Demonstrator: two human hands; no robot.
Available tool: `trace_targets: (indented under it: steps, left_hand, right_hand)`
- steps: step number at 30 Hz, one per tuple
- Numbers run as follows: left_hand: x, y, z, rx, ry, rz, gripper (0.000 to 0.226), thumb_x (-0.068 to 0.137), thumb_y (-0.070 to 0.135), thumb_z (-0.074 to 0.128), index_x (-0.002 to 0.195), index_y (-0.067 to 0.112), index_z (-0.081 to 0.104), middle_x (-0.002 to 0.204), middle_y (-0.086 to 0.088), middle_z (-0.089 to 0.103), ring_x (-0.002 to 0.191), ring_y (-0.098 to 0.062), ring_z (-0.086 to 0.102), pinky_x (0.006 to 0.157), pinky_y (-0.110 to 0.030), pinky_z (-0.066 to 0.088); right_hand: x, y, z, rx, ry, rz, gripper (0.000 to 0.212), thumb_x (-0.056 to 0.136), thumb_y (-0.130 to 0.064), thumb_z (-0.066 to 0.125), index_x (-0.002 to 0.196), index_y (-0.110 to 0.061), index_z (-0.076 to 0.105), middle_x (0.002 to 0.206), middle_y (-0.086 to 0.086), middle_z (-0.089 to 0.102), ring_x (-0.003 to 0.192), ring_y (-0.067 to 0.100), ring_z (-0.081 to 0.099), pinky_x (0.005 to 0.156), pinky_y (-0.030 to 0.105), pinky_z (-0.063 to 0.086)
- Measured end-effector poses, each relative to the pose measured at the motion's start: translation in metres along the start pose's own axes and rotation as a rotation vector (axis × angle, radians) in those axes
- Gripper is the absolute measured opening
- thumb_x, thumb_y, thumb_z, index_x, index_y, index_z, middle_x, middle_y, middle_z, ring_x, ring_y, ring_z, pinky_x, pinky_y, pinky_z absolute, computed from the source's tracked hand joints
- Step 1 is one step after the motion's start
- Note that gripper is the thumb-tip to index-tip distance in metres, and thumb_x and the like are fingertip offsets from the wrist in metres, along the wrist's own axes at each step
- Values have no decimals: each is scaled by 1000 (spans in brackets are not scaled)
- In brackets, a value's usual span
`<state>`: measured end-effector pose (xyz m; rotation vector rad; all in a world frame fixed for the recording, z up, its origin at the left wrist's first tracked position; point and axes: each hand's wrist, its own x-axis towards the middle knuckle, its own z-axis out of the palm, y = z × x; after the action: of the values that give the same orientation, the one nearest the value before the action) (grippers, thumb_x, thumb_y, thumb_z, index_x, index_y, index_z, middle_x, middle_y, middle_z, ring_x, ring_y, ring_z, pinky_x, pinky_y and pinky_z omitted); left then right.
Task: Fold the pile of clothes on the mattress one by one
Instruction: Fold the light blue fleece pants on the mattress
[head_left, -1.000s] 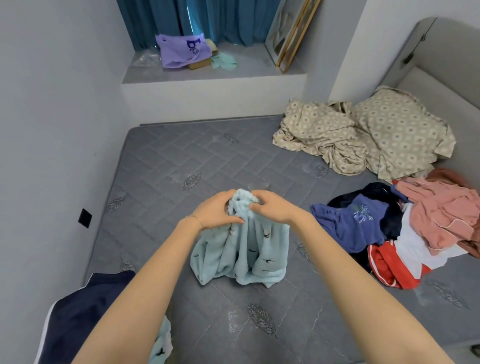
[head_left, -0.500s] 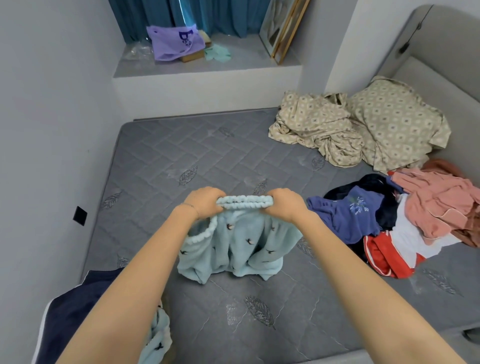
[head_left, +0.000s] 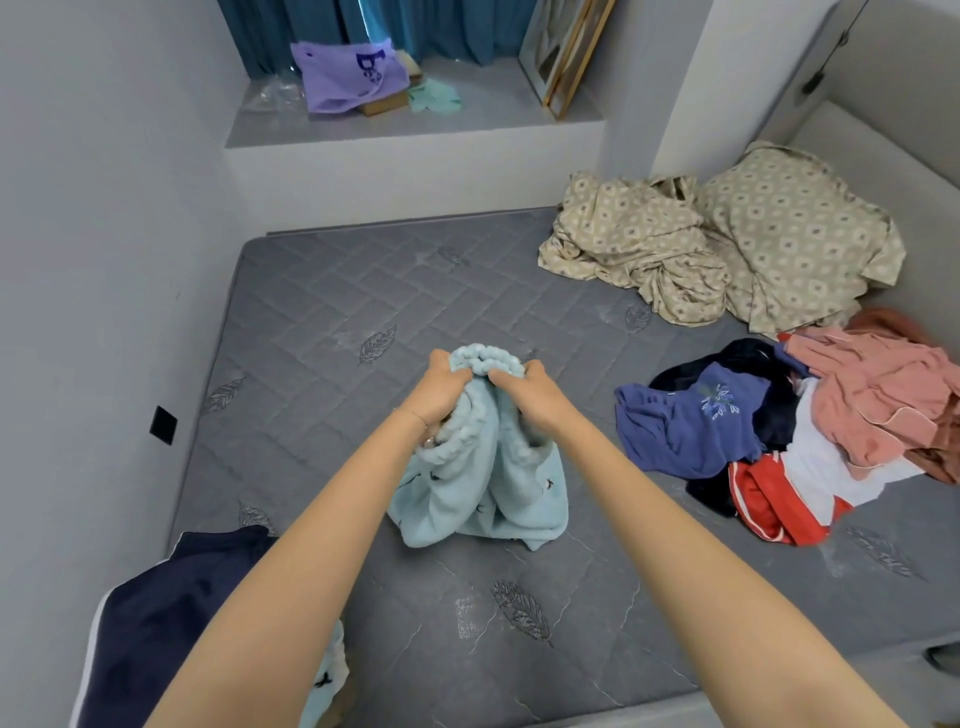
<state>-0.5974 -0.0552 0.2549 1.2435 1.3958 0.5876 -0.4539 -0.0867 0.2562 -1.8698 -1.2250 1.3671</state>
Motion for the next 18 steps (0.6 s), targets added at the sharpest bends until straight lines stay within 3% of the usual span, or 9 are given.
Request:
trace_targets:
  steps: [2, 3, 5, 7, 9, 11, 15, 18]
  left_hand:
    - [3, 2, 2, -177, 69, -35, 11, 98, 15, 49, 103, 10, 40, 106, -12, 51, 92, -19, 54, 82, -34, 49]
    - [2, 4, 2, -248, 70, -66, 10, 98, 14, 48, 101, 12, 38, 102, -11, 50, 85, -17, 54, 75, -31, 50]
    - [2, 7, 1, -397, 20, -116, 11, 99, 11, 44, 108, 10, 38, 101, -12, 52, 79, -15, 56, 65, -28, 50]
    - [-1, 9, 1, -506, -116, -154, 22, 100, 10, 42, 121, 3, 43, 114, -22, 58, 97, -25, 64, 80, -37, 56]
    - [-8, 11, 0, -551, -240, -188, 33, 100, 12, 39, 128, -4, 48, 126, -28, 56, 116, -34, 59, 99, -46, 49]
    - [-13, 10, -1, -636, -285, -203, 37, 98, 15, 38, 124, -5, 55, 125, -26, 59, 118, -33, 58, 105, -46, 43]
    - [-26, 19, 2, -893, -281, -154, 44, 99, 26, 29, 109, -4, 60, 103, -21, 69, 102, -31, 63, 90, -41, 48]
    - [-30, 23, 9, -962, -263, -141, 59, 99, 39, 25, 129, -5, 50, 120, -25, 61, 116, -35, 55, 98, -44, 42]
  right_hand:
    - [-4, -4, -1, 15, -116, 7, 75, 80, -65, 51, 133, -11, 43, 129, -1, 54, 115, 20, 53, 99, 38, 42]
    - [-1, -1, -2, 5, -136, -6, 71, 78, -65, 50, 127, -15, 49, 123, -2, 59, 109, 19, 57, 97, 40, 46]
    - [2, 3, -3, 48, -96, -21, 37, 87, -42, 49, 107, -12, 56, 101, 1, 64, 89, 19, 60, 80, 36, 50]
    - [1, 4, -5, 118, 7, -20, 9, 91, -15, 43, 92, -12, 52, 88, 10, 58, 79, 22, 54, 70, 36, 46]
    - [-1, 4, -9, 192, 48, -28, 15, 92, -5, 39, 92, -13, 51, 87, 12, 56, 79, 23, 53, 68, 35, 45]
    - [-3, 1, -11, 272, 26, -2, 14, 96, -11, 41, 92, -11, 55, 87, 11, 61, 79, 22, 57, 68, 31, 48]
    - [-14, -10, -13, 309, -128, 37, 25, 96, -40, 51, 103, -20, 64, 96, 0, 71, 92, 16, 66, 84, 30, 53]
    - [-14, -10, 0, 268, -213, -142, 36, 93, -43, 58, 122, -22, 59, 110, -3, 71, 102, 8, 66, 87, 21, 51]
